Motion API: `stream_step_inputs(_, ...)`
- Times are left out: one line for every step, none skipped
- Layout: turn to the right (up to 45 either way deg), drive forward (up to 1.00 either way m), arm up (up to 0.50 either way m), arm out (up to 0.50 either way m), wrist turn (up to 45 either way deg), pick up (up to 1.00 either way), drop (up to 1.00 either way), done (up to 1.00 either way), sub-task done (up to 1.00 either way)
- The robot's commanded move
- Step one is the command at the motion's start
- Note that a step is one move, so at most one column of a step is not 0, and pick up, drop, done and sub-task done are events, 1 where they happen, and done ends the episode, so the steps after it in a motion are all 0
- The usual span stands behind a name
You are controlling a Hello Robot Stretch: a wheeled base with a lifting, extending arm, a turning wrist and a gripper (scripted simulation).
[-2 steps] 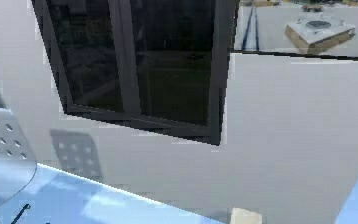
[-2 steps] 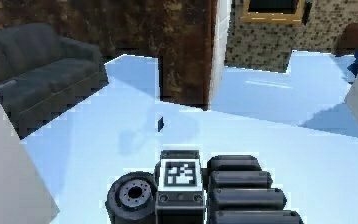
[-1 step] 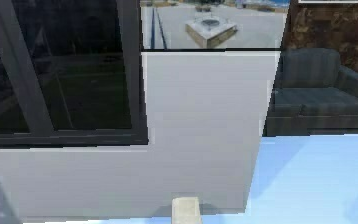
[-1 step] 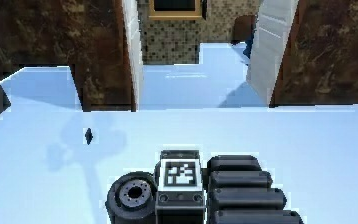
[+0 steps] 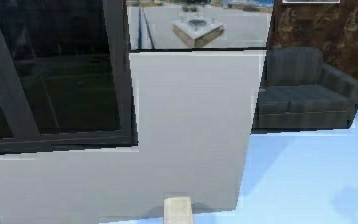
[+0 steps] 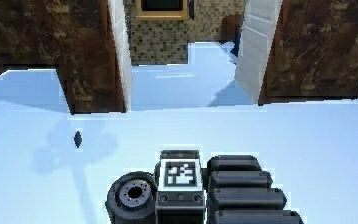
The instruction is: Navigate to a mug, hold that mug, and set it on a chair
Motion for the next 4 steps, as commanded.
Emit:
stream_step_inputs(-33.0, 0.0, 0.0, 0.0, 0.0, 0.0, 0.0, 0.0, 0.0)
stream_step_inputs(-45.0, 0.0, 0.0, 0.0, 0.0, 0.0, 0.0, 0.0, 0.0)
stream_step_inputs(-45.0, 0.0, 0.0, 0.0, 0.0, 0.0, 0.0, 0.0, 0.0)
stream_step_inputs(-30.0, 0.0, 0.0, 0.0, 0.0, 0.0, 0.0, 0.0, 0.0)
